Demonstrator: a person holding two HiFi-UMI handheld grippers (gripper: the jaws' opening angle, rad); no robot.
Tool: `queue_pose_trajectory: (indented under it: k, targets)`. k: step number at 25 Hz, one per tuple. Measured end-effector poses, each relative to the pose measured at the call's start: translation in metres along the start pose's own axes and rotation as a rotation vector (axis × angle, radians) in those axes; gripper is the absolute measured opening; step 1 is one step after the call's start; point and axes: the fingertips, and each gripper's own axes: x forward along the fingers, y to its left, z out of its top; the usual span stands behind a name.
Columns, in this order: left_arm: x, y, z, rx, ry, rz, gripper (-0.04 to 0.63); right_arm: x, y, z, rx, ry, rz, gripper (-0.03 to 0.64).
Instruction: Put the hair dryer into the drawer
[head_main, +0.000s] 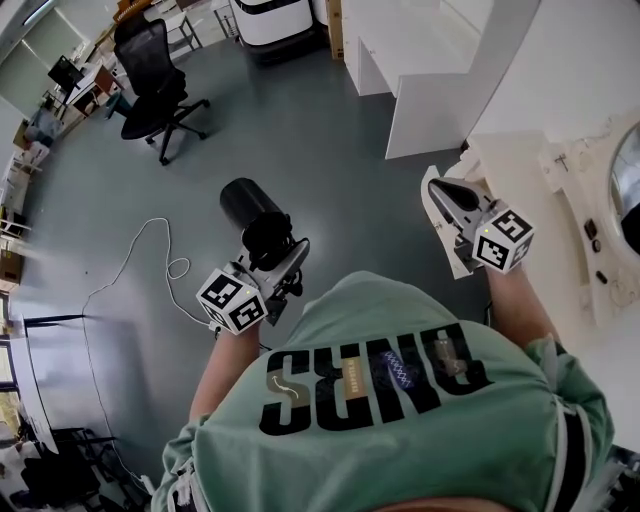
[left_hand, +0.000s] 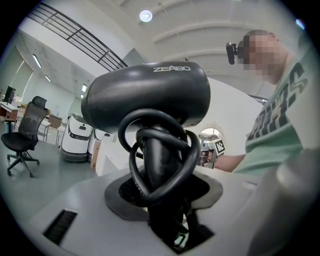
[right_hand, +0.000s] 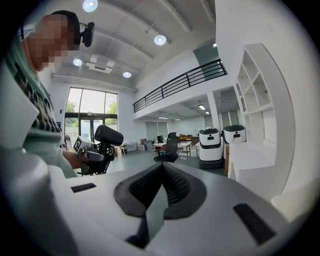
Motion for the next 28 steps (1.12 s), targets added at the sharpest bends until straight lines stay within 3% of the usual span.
queue_pose_trajectory:
  k: [8, 14, 21, 28]
  targets:
    - [0.033, 0.029, 0.004, -0.006, 0.011, 0.013, 0.196, 0.024, -0.04, -0.007, 0.018, 0.028, 0.009, -0.006]
    - [0.084, 0.04, 0.006, 0.012, 0.019, 0.066, 0.196, 0.032, -0.1, -0.009, 0.011, 0.022, 0.063, -0.006]
    - [0.145, 0.043, 0.02, -0.041, -0.023, 0.146, 0.196, 0.041, -0.169, -0.002, 0.001, 0.01, 0.141, -0.006]
    - [0.135, 0.062, 0.022, -0.046, -0.005, 0.141, 0.195, 0.061, -0.168, 0.006, 0.037, -0.034, 0.132, -0.006]
